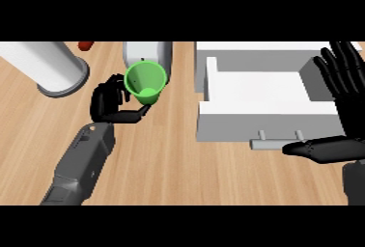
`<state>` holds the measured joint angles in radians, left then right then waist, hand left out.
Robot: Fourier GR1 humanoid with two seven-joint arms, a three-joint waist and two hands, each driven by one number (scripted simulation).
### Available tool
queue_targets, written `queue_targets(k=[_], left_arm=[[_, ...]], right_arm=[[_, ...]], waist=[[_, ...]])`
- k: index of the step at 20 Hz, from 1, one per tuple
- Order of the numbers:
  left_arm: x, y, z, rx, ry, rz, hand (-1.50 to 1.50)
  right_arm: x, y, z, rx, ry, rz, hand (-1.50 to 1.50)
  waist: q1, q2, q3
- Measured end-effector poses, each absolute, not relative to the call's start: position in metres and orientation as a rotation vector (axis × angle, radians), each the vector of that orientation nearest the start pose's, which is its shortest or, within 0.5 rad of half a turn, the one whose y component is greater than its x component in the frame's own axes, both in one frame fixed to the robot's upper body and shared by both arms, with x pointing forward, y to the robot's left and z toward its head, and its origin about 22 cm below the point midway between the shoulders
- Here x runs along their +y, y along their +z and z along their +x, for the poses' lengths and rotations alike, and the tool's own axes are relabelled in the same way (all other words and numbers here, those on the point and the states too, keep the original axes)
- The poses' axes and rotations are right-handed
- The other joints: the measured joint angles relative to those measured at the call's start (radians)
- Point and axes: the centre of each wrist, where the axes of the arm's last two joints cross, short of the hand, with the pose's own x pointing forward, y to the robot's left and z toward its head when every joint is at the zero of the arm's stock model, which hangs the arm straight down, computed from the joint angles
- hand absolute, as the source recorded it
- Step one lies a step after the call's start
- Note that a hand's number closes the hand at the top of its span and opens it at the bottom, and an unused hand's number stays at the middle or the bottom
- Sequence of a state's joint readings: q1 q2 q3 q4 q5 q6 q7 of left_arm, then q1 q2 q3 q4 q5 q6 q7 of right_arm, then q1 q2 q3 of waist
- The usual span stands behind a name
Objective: Pick up the cup, place it into the drawer and close the drawer
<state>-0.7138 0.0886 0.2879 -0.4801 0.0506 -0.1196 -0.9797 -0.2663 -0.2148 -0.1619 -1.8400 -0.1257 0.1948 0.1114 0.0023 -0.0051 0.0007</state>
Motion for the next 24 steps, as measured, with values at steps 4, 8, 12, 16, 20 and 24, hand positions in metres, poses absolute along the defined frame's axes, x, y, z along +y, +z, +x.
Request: queue_targets(k=[4, 8, 12, 16, 20, 24], left_arm=[[0.186, 0.002, 0.403, -2.149, -0.009, -0.248, 1.5], [0.154, 0.051, 0.419, -2.16, -0.066, -0.285, 1.5], [0.116, 0.1, 0.428, -2.154, -0.118, -0.277, 1.5], [0.085, 0.145, 0.434, -2.139, -0.147, -0.234, 1.5], [0.059, 0.169, 0.44, -2.068, -0.174, -0.182, 1.5], [0.042, 0.173, 0.444, -1.991, -0.206, -0.106, 1.5]], right_arm=[[-0.272, 0.144, 0.272, -1.98, 0.252, 0.008, -1.5], [-0.275, 0.142, 0.272, -1.973, 0.256, 0.001, -1.5], [-0.275, 0.142, 0.279, -1.98, 0.253, -0.001, -1.5], [-0.276, 0.142, 0.277, -1.987, 0.249, 0.006, -1.5], [-0.279, 0.144, 0.278, -1.992, 0.259, 0.011, -1.5], [-0.273, 0.148, 0.281, -2.0, 0.281, 0.033, -1.5]], waist=[[0.006, -0.004, 0.001], [0.003, -0.002, 0.0], [-0.006, 0.0, 0.0], [-0.017, 0.003, 0.0], [-0.035, 0.009, 0.0], [-0.061, 0.016, 0.001]])
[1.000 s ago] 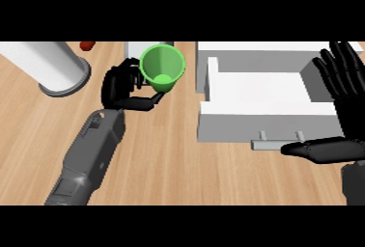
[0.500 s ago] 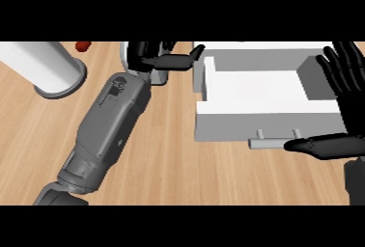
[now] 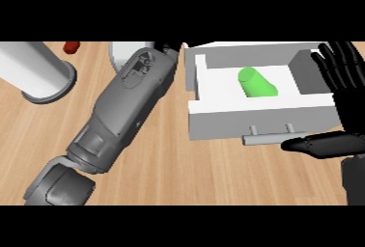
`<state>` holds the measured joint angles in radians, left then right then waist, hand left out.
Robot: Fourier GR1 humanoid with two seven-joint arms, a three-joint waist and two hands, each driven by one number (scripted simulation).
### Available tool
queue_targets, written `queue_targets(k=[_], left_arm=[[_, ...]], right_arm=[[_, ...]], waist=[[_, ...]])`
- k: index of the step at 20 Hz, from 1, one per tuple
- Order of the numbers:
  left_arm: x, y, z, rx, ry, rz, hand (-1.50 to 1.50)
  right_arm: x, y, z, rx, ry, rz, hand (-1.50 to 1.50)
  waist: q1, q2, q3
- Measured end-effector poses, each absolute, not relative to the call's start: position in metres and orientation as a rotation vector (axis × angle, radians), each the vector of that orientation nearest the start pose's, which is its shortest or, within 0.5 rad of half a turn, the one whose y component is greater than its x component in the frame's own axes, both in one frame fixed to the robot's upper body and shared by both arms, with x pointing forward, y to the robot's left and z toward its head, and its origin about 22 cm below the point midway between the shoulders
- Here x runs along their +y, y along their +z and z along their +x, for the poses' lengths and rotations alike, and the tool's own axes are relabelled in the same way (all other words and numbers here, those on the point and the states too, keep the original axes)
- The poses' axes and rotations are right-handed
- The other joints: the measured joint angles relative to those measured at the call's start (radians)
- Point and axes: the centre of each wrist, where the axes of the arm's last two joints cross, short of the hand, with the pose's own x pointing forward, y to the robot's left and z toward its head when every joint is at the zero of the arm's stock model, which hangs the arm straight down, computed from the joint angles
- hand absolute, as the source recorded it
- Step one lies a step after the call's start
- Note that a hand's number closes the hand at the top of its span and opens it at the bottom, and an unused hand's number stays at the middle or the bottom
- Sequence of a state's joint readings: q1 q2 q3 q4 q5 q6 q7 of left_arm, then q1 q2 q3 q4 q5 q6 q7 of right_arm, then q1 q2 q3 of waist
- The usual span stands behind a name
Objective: Pick up the cup, place it into the drawer and close the drawer
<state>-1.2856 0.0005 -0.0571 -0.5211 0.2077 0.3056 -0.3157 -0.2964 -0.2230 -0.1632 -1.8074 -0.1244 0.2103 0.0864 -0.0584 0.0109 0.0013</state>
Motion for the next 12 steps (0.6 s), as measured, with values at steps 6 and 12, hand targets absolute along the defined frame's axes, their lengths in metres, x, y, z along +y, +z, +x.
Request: queue_targets(k=[6, 12], left_arm=[[0.035, 0.162, 0.448, -1.876, -0.285, -0.015, 1.5], [0.039, 0.136, 0.447, -1.761, -0.414, 0.008, 1.5]], right_arm=[[-0.268, 0.155, 0.286, -2.021, 0.296, 0.061, -1.5], [-0.258, 0.155, 0.294, -2.034, 0.328, 0.105, -1.5]], waist=[[-0.033, 0.011, 0.0], [-0.087, 0.025, 0.001]])
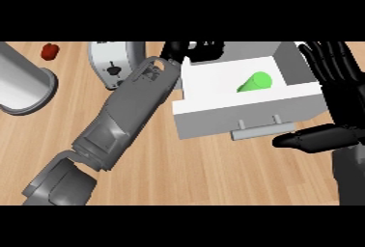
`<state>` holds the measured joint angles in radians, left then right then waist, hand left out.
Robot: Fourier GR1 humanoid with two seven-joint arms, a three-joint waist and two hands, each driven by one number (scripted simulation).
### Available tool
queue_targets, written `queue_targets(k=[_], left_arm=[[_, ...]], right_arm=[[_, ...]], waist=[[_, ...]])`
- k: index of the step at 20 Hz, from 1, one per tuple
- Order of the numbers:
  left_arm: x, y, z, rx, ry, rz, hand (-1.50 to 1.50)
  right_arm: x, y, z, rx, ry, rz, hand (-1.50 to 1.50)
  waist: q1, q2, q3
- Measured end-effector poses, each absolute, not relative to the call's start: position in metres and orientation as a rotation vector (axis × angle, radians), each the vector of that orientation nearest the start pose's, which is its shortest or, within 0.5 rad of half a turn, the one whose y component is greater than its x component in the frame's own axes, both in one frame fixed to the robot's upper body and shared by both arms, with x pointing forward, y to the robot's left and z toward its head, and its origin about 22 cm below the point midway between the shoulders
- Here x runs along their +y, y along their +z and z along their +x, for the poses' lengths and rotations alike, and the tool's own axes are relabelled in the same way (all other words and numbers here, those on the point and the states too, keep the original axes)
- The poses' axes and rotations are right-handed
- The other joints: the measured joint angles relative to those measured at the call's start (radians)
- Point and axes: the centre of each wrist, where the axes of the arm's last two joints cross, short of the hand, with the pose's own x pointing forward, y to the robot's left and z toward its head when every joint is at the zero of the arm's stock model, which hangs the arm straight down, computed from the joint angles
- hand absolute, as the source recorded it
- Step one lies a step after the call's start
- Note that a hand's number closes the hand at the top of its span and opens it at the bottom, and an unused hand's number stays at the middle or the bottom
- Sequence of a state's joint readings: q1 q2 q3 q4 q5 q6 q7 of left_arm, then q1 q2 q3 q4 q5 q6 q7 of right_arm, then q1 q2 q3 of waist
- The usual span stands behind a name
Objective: Pick up the cup, place it into the drawer and close the drawer
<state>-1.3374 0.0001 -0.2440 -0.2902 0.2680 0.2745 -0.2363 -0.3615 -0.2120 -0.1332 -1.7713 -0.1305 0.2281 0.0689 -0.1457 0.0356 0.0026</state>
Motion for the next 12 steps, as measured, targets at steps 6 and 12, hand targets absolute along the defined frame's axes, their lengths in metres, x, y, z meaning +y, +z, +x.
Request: queue_targets(k=[6, 12], left_arm=[[0.043, 0.12, 0.443, -1.727, -0.444, 0.0, -1.5], [0.043, 0.116, 0.44, -1.775, -0.334, -0.11, -1.5]], right_arm=[[-0.246, 0.161, 0.297, -2.049, 0.368, 0.156, -1.5], [-0.227, 0.159, 0.3, -2.027, 0.471, 0.366, 1.5]], waist=[[-0.042, 0.01, -0.001], [-0.066, 0.016, -0.001]])
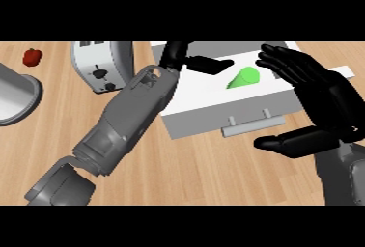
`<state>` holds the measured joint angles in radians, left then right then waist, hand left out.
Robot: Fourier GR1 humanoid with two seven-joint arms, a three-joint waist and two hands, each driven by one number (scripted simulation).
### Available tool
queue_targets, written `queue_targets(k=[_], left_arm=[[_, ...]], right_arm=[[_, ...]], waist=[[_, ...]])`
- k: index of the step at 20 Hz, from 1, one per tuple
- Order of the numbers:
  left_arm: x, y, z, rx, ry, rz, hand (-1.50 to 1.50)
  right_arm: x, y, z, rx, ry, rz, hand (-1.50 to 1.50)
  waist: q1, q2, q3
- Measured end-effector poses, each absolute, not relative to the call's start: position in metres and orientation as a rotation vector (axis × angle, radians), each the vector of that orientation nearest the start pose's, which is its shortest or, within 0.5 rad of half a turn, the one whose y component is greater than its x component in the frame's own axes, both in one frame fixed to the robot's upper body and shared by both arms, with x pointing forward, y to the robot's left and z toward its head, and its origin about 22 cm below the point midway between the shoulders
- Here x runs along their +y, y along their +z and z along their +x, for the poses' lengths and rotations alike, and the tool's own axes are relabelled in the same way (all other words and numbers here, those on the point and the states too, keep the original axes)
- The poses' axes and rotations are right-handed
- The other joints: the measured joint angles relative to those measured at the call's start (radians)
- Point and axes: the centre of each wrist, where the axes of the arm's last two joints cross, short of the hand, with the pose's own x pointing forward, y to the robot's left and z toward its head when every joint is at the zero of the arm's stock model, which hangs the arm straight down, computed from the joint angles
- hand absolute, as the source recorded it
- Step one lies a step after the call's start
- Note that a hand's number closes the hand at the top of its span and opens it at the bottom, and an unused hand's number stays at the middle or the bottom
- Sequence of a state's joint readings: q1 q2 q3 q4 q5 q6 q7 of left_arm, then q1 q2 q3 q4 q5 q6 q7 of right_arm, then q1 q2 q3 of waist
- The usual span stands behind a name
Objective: Pick up the cup, place it into the drawer and close the drawer
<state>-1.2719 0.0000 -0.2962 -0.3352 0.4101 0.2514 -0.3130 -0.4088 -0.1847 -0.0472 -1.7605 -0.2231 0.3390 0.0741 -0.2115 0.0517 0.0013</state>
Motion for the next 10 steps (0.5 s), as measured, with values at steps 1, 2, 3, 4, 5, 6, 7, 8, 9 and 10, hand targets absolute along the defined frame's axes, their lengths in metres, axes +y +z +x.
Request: queue_targets(k=[1, 2, 3, 4, 5, 6, 7, 8, 9, 10], left_arm=[[0.042, 0.118, 0.44, -1.789, -0.317, -0.138, -1.5], [0.041, 0.121, 0.44, -1.806, -0.294, -0.168, -1.5], [0.041, 0.123, 0.44, -1.824, -0.268, -0.189, -1.5], [0.04, 0.125, 0.44, -1.841, -0.245, -0.209, -1.5], [0.04, 0.125, 0.439, -1.858, -0.219, -0.225, -1.5], [0.04, 0.126, 0.439, -1.873, -0.193, -0.233, -1.5], [0.039, 0.129, 0.44, -1.884, -0.169, -0.24, -1.5], [0.039, 0.129, 0.44, -1.891, -0.144, -0.247, -1.5], [0.038, 0.132, 0.44, -1.897, -0.125, -0.247, -1.5], [0.038, 0.132, 0.44, -1.902, -0.112, -0.248, -1.5]], right_arm=[[-0.223, 0.16, 0.3, -2.023, 0.503, 0.411, 1.5], [-0.218, 0.161, 0.3, -2.011, 0.539, 0.455, 1.5], [-0.215, 0.161, 0.3, -1.995, 0.575, 0.496, 1.5], [-0.212, 0.16, 0.299, -1.974, 0.614, 0.533, 1.5], [-0.21, 0.159, 0.299, -1.947, 0.658, 0.556, 1.5], [-0.209, 0.157, 0.299, -1.913, 0.71, 0.566, 1.5], [-0.208, 0.156, 0.297, -1.876, 0.771, 0.568, 1.5], [-0.209, 0.154, 0.295, -1.839, 0.831, 0.559, 1.5], [-0.212, 0.154, 0.294, -1.804, 0.89, 0.539, 1.5], [-0.213, 0.153, 0.293, -1.767, 0.942, 0.514, -1.5]], waist=[[0.002, 0.0, 0.0], [0.004, 0.0, -0.001], [0.005, -0.002, -0.001], [0.006, -0.003, -0.001], [0.011, -0.005, -0.001], [0.016, -0.007, -0.001], [0.02, -0.01, -0.002], [0.027, -0.012, -0.002], [0.032, -0.014, -0.002], [0.044, -0.017, -0.002]])
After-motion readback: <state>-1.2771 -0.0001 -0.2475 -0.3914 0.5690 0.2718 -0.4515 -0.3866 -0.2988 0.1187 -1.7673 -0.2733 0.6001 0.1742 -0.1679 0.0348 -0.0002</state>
